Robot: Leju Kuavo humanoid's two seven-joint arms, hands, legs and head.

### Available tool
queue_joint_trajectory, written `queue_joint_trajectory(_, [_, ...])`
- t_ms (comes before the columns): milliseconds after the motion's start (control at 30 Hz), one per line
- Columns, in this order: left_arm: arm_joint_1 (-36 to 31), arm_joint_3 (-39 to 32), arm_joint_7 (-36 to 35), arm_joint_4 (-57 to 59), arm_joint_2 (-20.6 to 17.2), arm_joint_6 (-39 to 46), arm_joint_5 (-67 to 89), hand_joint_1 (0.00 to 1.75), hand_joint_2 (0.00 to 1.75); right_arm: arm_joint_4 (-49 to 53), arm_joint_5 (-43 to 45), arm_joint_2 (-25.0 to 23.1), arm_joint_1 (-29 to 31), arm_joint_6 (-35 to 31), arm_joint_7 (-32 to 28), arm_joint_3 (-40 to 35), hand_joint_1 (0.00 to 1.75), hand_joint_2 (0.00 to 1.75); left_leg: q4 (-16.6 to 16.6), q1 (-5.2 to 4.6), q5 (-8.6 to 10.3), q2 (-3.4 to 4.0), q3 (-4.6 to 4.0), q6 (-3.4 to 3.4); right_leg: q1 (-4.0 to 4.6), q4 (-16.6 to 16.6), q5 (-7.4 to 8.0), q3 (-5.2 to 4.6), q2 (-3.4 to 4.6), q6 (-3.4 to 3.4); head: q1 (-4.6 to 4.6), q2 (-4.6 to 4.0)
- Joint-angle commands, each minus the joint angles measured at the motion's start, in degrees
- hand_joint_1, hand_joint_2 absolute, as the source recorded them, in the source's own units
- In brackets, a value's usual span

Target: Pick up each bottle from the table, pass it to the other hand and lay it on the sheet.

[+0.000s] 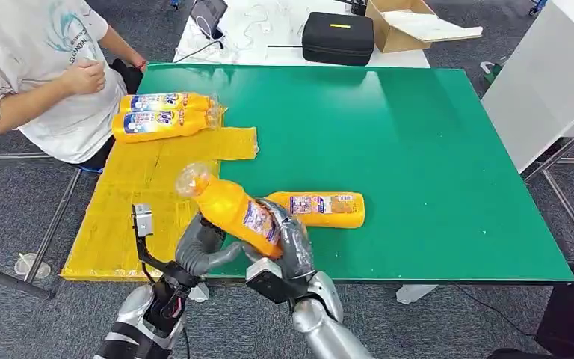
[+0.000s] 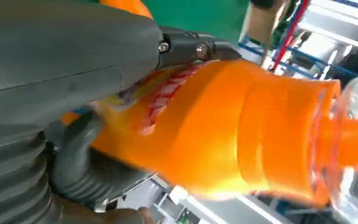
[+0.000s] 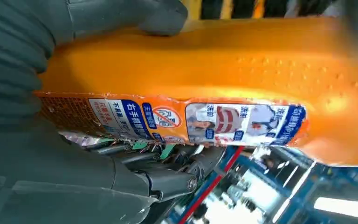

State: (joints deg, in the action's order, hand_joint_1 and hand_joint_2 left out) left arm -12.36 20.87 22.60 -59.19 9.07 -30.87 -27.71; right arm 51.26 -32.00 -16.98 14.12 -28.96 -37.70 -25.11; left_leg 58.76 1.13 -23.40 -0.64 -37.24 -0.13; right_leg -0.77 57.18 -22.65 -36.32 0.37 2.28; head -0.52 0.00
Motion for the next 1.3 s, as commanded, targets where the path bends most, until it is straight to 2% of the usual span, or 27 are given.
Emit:
queue_joint_trajectory(33, [-3.6,-0.4,-0.1,5.8,1.2,5.3,0.2,0.0,1.75,-9.2,0.2,-0.7,2.4,-0.3,1.5,-7.0,1.75,1.75,0.0,0.0,-0.06,0.05,0.23,0.06,0.03,-0.1,-0.05,0.23,-0.02,-0.07,0.0,0.02])
queue_joint_trajectory(67, [-3.5,-1.1,1.1,4.9,1.8,8.0,1.8,0.0,1.75,-9.5,0.1,-0.7,2.4,-0.6,1.8,-7.6,1.75,1.75,0.0,-0.01,-0.03,0.02,0.15,0.04,0.01,-0.1,-0.03,0.15,-0.04,-0.04,0.02,0.0])
queue_joint_trajectory(100, [-3.6,-1.5,1.0,4.6,2.0,8.6,1.9,0.0,1.75,-9.6,0.4,-0.7,2.3,-0.7,1.9,-7.7,1.75,1.75,-0.1,0.0,-0.14,0.07,0.49,0.1,0.05,-0.1,-0.13,0.5,-0.07,-0.11,0.02,0.0])
queue_joint_trajectory(133, [-3.5,-2.1,0.5,4.2,2.3,9.6,2.0,0.0,1.75,-9.8,0.7,-0.6,2.3,-0.6,2.0,-7.9,1.75,1.75,0.0,0.02,-0.07,-0.02,0.23,0.06,0.06,-0.1,-0.07,0.29,-0.11,-0.08,0.04,0.02])
queue_joint_trajectory(533, [-2.0,-3.6,0.4,0.3,3.0,7.6,-0.3,0.0,1.75,-12.3,1.4,-0.5,3.4,0.5,2.9,-8.2,1.75,1.75,0.0,-0.01,-0.08,0.01,0.26,0.06,0.03,0.0,-0.09,0.27,-0.09,-0.08,0.02,0.0])
queue_joint_trajectory(567, [-1.7,-3.5,0.6,-0.2,3.1,7.6,-0.2,0.17,1.75,-12.3,1.5,-0.5,3.6,0.6,3.0,-8.1,1.75,1.75,0.0,0.01,-0.07,0.02,0.19,0.05,0.05,0.0,-0.07,0.21,-0.07,-0.07,0.04,0.0])
queue_joint_trajectory(600, [-1.5,-3.1,0.3,-0.6,3.1,6.8,-0.4,1.75,1.75,-12.2,1.6,-0.6,3.7,0.5,3.0,-8.0,1.75,1.75,0.0,0.0,-0.03,0.02,0.09,0.04,0.03,0.0,-0.02,0.1,-0.05,-0.04,0.02,0.0])
queue_joint_trajectory(667, [-1.1,-2.0,-0.4,-0.4,2.8,4.8,-0.8,1.75,1.75,-11.9,1.5,-0.6,4.2,-0.2,3.0,-7.7,1.75,1.75,0.0,0.01,-0.15,0.06,0.38,0.09,0.06,-0.1,-0.13,0.4,-0.07,-0.1,0.02,0.0])
queue_joint_trajectory(700, [-0.9,-1.3,-0.6,-0.4,2.5,4.7,-0.1,1.75,1.75,-11.6,1.6,-0.6,4.4,-0.6,3.1,-7.3,1.75,1.75,0.0,-0.03,-0.03,0.0,0.11,0.05,0.0,0.0,-0.05,0.12,-0.07,-0.04,0.02,0.0])
queue_joint_trajectory(867, [2.3,2.7,0.7,-4.7,1.5,4.9,3.9,1.75,1.75,-8.9,1.4,0.2,4.8,-1.8,4.2,-5.7,1.75,1.75,0.0,-0.03,-0.06,0.03,0.15,0.06,0.0,0.0,-0.06,0.16,-0.05,-0.05,0.02,0.02])
queue_joint_trajectory(1033, [2.2,4.3,1.3,-5.2,0.7,4.7,5.8,1.75,1.75,-8.3,1.7,0.2,5.0,-2.5,3.9,-4.7,1.75,1.75,0.0,-0.05,-0.03,0.01,0.1,0.04,-0.02,0.0,-0.04,0.09,-0.05,-0.04,0.02,0.0])
queue_joint_trajectory(1100, [2.2,5.1,2.1,-5.5,0.4,4.7,7.2,1.75,1.75,-8.0,1.9,0.2,5.3,-2.6,4.0,-4.2,1.75,1.75,0.0,-0.02,-0.12,0.04,0.34,0.09,0.03,0.0,-0.12,0.35,-0.07,-0.1,0.0,0.0])
queue_joint_trajectory(1133, [2.3,5.2,2.1,-5.4,0.3,4.8,7.3,1.75,1.75,-7.8,1.9,0.2,5.5,-2.7,4.2,-3.9,1.75,1.75,0.0,-0.05,-0.03,0.03,0.11,0.05,-0.03,0.0,-0.04,0.1,-0.04,-0.04,0.02,0.0])
queue_joint_trajectory(1200, [2.0,4.8,2.2,-5.1,0.3,5.7,7.7,1.75,1.75,-7.3,2.2,0.1,5.4,-2.7,4.1,-3.3,1.75,1.75,0.0,-0.02,-0.13,0.07,0.33,0.1,0.03,0.0,-0.11,0.33,-0.05,-0.09,0.0,0.0])
queue_joint_trajectory(1267, [1.6,3.6,2.6,-5.3,0.5,6.8,7.6,1.75,1.75,-6.9,2.4,0.1,5.1,-3.3,4.3,-2.7,0.0,1.75,0.0,-0.04,-0.03,0.02,0.12,0.06,-0.01,0.0,-0.04,0.11,-0.05,-0.04,0.02,0.0])
queue_joint_trajectory(1300, [1.0,2.0,2.6,-4.9,0.8,8.1,7.2,1.75,1.75,-6.7,2.7,0.3,5.1,-3.0,4.6,-2.4,0.0,0.0,0.0,-0.02,-0.09,0.03,0.24,0.08,0.02,0.0,-0.09,0.24,-0.07,-0.07,0.02,0.02])
